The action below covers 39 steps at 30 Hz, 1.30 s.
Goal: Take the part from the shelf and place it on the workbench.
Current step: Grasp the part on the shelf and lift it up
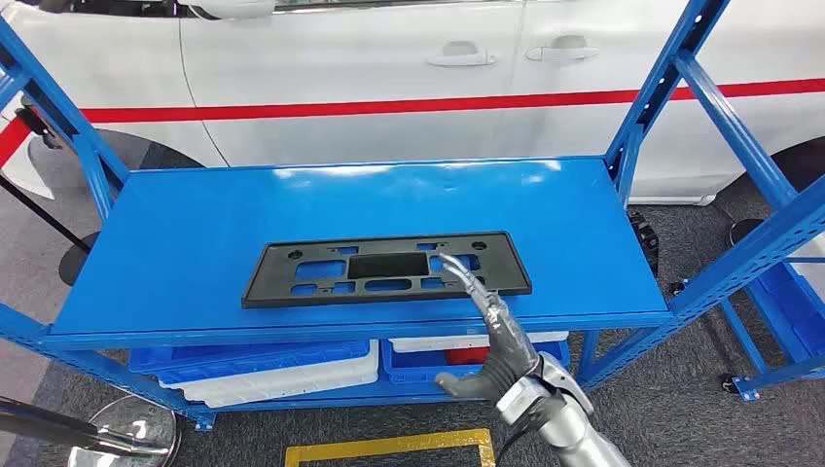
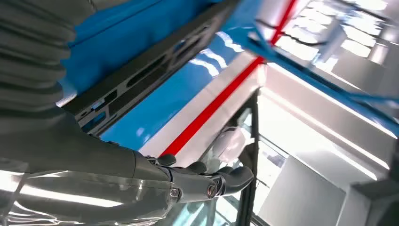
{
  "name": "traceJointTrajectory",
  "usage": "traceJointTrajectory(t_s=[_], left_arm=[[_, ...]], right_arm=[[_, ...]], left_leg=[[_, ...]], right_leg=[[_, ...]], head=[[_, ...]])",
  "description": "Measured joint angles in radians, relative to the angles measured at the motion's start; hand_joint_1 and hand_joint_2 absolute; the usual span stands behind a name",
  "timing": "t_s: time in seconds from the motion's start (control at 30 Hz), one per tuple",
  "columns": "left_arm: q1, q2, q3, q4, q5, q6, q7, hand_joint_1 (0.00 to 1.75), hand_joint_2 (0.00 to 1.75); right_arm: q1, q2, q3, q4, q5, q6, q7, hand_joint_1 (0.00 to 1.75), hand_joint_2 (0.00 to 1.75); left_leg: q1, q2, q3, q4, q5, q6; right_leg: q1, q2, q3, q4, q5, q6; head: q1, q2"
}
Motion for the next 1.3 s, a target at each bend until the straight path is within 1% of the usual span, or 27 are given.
traceJointTrajectory(t_s=[0.07,0.1,0.17,0.2,0.23,0.4,0.5,0.57,0.6,0.63,0.67,0.7,0.73,0.77,0.8,0.83,0.87,0.93,0.97,1.0,1.07,1.1,1.13,1.17,1.2,1.27,1.3], left_arm=[[-0.002,0.0,-0.002,0.0,0.0,0.0,-0.002,0.0,0.0],[-0.003,0.0,-0.004,0.0,0.0,0.0,-0.004,0.0,0.0],[-0.006,0.0,-0.01,0.0,0.0,-0.002,-0.006,0.0,0.0],[-0.007,0.0,-0.012,0.0,0.0,-0.002,-0.007,0.0,0.0],[-0.007,0.0,-0.013,0.0,0.0,-0.002,-0.007,0.0,0.0],[-0.007,0.0,-0.013,0.0,0.0,-0.002,-0.007,0.0,0.0],[-0.007,0.0,-0.015,0.0,0.0,-0.003,-0.007,0.0,0.0],[-0.007,0.0,-0.019,0.0,0.001,-0.003,-0.008,0.0,0.0],[-0.008,0.0,-0.022,0.0,0.001,-0.003,-0.008,0.0,0.0],[-0.008,0.0,-0.025,0.0,0.002,-0.003,-0.008,0.0,0.0],[-0.009,-0.001,-0.031,0.0,0.002,-0.003,-0.01,0.0,0.0],[-0.01,-0.001,-0.037,0.001,0.001,-0.002,-0.011,0.0,0.0],[-0.012,-0.002,-0.046,0.001,0.001,-0.001,-0.015,0.0,0.0],[-0.013,-0.003,-0.053,0.001,0.001,0.0,-0.018,0.0,0.0],[-0.014,-0.003,-0.059,0.002,0.0,0.0,-0.021,0.0,0.0],[-0.014,-0.004,-0.064,0.002,0.0,0.0,-0.023,0.0,0.0],[-0.014,-0.004,-0.067,0.002,0.0,0.0,-0.024,0.0,0.0],[-0.015,-0.004,-0.072,0.003,0.0,0.0,-0.024,0.0,0.0],[-0.016,-0.004,-0.073,0.003,0.0,0.0,-0.024,0.0,0.0],[-0.017,-0.003,-0.074,0.003,0.0,0.0,-0.024,0.0,0.0],[-0.016,-0.003,-0.076,0.004,0.0,0.0,-0.023,0.0,0.0],[-0.016,-0.003,-0.078,0.004,0.0,0.0,-0.023,0.0,0.0],[-0.016,-0.003,-0.08,0.004,0.0,0.0,-0.023,0.0,0.0],[-0.017,-0.002,-0.084,0.004,0.0,0.0,-0.023,0.0,0.0],[-0.018,-0.002,-0.089,0.004,0.0,0.0,-0.023,0.0,0.0],[-0.018,-0.001,-0.096,0.004,0.0,0.0,-0.023,0.0,0.0],[-0.017,-0.001,-0.098,0.005,0.0,0.0,-0.023,0.0,0.0]], right_arm=[[-0.002,0.0,0.019,0.007,0.088,-0.067,0.02,0.0,1.75],[-0.004,0.0,0.038,0.016,0.17,-0.134,0.041,0.0,1.75],[-0.013,0.001,0.073,0.041,0.316,-0.256,0.088,0.0,1.75],[-0.016,0.001,0.083,0.05,0.357,-0.293,0.104,0.0,1.75],[-0.017,0.002,0.088,0.055,0.377,-0.31,0.114,0.0,1.75],[-0.017,0.002,0.088,0.055,0.378,-0.31,0.114,0.0,1.75],[-0.018,0.002,0.092,0.059,0.397,-0.327,0.122,0.0,1.75],[-0.022,0.006,0.106,0.073,0.459,-0.375,0.151,0.0,1.75],[-0.025,0.009,0.115,0.085,0.506,-0.41,0.174,0.0,1.75],[-0.031,0.014,0.128,0.102,0.562,-0.451,0.202,0.0,1.75],[-0.041,0.023,0.142,0.124,0.625,-0.493,0.235,0.0,1.75],[-0.06,0.04,0.159,0.159,0.707,-0.527,0.274,0.0,1.75],[-0.094,0.068,0.183,0.215,0.785,-0.553,0.311,0.0,1.75],[-0.128,0.099,0.206,0.271,0.852,-0.571,0.342,0.0,1.75],[-0.159,0.127,0.226,0.323,0.899,-0.579,0.363,0.0,1.75],[-0.184,0.148,0.241,0.363,0.907,-0.58,0.367,0.0,1.75],[-0.198,0.16,0.251,0.386,0.909,-0.58,0.368,0.0,1.75],[-0.227,0.184,0.272,0.429,0.907,-0.58,0.373,0.0,1.75],[-0.245,0.195,0.283,0.453,0.902,-0.579,0.377,0.0,1.75],[-0.262,0.206,0.293,0.477,0.895,-0.579,0.383,0.0,1.75],[-0.295,0.226,0.313,0.527,0.881,-0.577,0.396,0.0,1.75],[-0.31,0.237,0.321,0.552,0.876,-0.576,0.404,0.0,1.75],[-0.327,0.248,0.329,0.578,0.874,-0.576,0.417,0.0,1.75],[-0.344,0.258,0.335,0.604,0.873,-0.575,0.429,0.0,1.75],[-0.362,0.268,0.341,0.631,0.872,-0.575,0.441,0.0,1.75],[-0.386,0.28,0.35,0.677,0.872,-0.575,0.456,0.0,1.75],[-0.392,0.284,0.353,0.696,0.872,-0.575,0.459,0.0,1.75]], left_leg=[[0.002,0.001,0.003,-0.004,0.004,0.006],[0.004,0.001,0.004,-0.008,0.006,0.011],[0.003,0.002,0.005,-0.009,0.006,0.017],[0.002,0.002,0.005,-0.009,0.006,0.017],[0.002,0.002,0.005,-0.009,0.006,0.018],[0.002,0.002,0.005,-0.009,0.006,0.018],[0.002,0.002,0.004,-0.008,0.006,0.018],[0.001,0.002,0.005,-0.008,0.005,0.018],[0.001,0.002,0.005,-0.008,0.005,0.018],[0.001,0.001,0.008,-0.007,0.003,0.017],[-0.001,0.0,0.01,-0.005,-0.001,0.013],[-0.002,0.0,0.012,-0.001,-0.008,0.002],[-0.001,0.0,-0.019,0.072,-0.047,-0.013],[0.0,0.001,-0.057,0.153,-0.086,-0.028],[0.003,0.001,-0.093,0.229,-0.117,-0.04],[0.005,0.002,-0.125,0.291,-0.137,-0.045],[0.006,0.002,-0.11,0.257,-0.108,-0.045],[0.006,0.002,-0.044,0.113,-0.036,-0.041],[0.004,0.001,-0.013,0.046,-0.01,-0.035],[0.002,0.001,0.003,0.01,0.0,-0.03],[-0.003,0.0,0.006,-0.003,0.001,-0.018],[-0.002,0.0,0.006,-0.004,0.003,-0.012],[0.0,0.001,0.006,-0.006,0.005,-0.005],[0.002,0.002,0.006,-0.009,0.008,0.002],[0.004,0.002,0.006,-0.011,0.01,0.007],[0.003,0.002,0.004,-0.011,0.01,0.012],[0.002,0.002,0.004,-0.01,0.01,0.013]], right_leg=[[-0.002,0.0,-0.008,0.022,-0.019,0.005],[-0.002,-0.001,-0.023,0.06,-0.043,0.009],[-0.004,-0.001,-0.074,0.171,-0.104,0.013],[-0.004,-0.001,-0.093,0.212,-0.123,0.014],[-0.004,-0.001,-0.103,0.233,-0.132,0.015],[-0.004,-0.001,-0.104,0.234,-0.132,0.015],[-0.004,-0.001,-0.113,0.253,-0.139,0.015],[-0.005,-0.001,-0.132,0.289,-0.145,0.015],[-0.005,-0.002,-0.137,0.298,-0.139,0.015],[-0.005,-0.002,-0.119,0.26,-0.109,0.014],[-0.004,-0.002,-0.082,0.184,-0.073,0.009],[-0.005,-0.002,-0.043,0.103,-0.04,0.0],[-0.005,-0.002,-0.005,0.027,-0.011,-0.012],[-0.005,-0.002,0.009,-0.003,-0.008,-0.022],[-0.006,-0.003,0.012,-0.006,-0.007,-0.03],[-0.006,-0.003,0.013,-0.006,-0.008,-0.032],[-0.006,-0.003,0.014,-0.005,-0.009,-0.031],[-0.005,-0.002,0.019,-0.004,-0.012,-0.027],[-0.004,-0.001,0.019,-0.002,-0.013,-0.024],[-0.002,-0.001,0.018,-0.001,-0.014,-0.019],[-0.001,0.0,0.015,0.0,-0.012,-0.011],[-0.001,0.0,0.015,0.0,-0.013,-0.005],[-0.002,-0.001,0.011,0.009,-0.022,0.0],[-0.002,-0.001,0.0,0.035,-0.04,0.004],[-0.002,-0.001,-0.021,0.082,-0.068,0.007],[-0.004,-0.002,-0.083,0.216,-0.13,0.011],[-0.004,-0.002,-0.11,0.271,-0.146,0.012]], head=[[0.0,0.0],[0.0,0.0],[0.0,0.0],[0.0,0.0],[0.0,0.0],[0.0,0.0],[0.0,0.0],[0.0,0.0],[0.0,0.0],[0.0,0.0],[0.0,0.0],[0.0,0.0],[0.0,0.0],[0.0,0.0],[0.0,0.0],[0.0,0.0],[0.0,0.0],[0.0,0.0],[0.0,0.0],[0.0,0.0],[0.0,0.0],[0.0,0.0],[0.0,0.0],[0.0,0.0],[0.0,0.0],[0.0,0.0],[0.0,0.0]])
